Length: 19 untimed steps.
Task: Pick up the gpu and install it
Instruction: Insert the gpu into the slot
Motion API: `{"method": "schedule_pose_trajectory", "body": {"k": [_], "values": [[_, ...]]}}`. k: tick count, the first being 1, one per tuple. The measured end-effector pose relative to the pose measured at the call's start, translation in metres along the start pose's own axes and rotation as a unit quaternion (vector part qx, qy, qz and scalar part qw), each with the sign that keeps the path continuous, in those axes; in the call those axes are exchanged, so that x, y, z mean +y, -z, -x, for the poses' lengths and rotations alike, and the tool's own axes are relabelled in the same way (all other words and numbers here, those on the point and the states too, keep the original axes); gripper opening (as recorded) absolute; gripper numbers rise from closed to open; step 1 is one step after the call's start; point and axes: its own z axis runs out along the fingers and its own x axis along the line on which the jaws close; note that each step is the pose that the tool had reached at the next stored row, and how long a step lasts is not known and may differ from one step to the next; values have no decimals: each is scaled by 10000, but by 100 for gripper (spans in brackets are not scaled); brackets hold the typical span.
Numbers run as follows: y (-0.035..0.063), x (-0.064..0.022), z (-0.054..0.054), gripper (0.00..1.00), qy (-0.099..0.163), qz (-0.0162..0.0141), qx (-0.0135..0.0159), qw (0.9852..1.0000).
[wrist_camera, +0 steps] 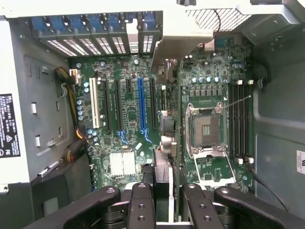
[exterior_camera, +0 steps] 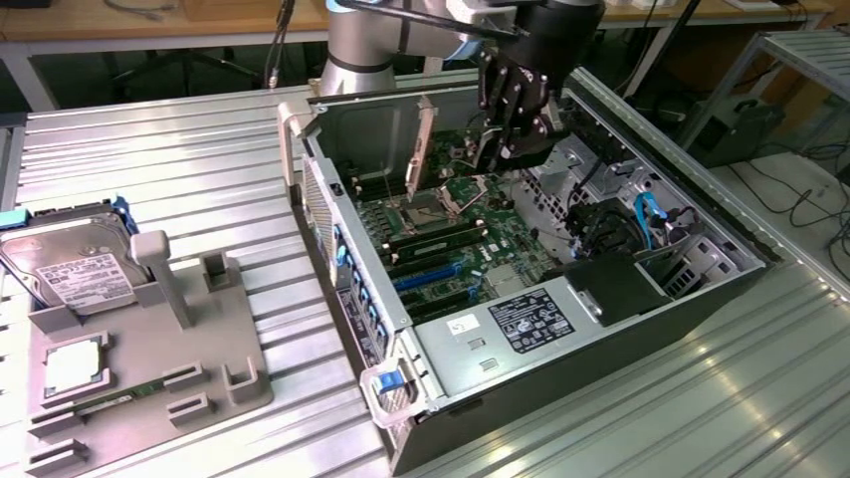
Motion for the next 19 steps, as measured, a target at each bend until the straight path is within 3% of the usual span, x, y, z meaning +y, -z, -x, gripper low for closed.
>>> {"method": "schedule_pose_trajectory", "body": {"k": [7, 11, 13, 19], "values": [[-125, 26, 5, 28, 17, -1, 0, 10000], [-166, 34, 23, 28, 89, -48, 2, 9999], [-205, 72, 20, 28, 109, -48, 2, 9999], [-282, 133, 11, 28, 177, -42, -46, 9998]]}}
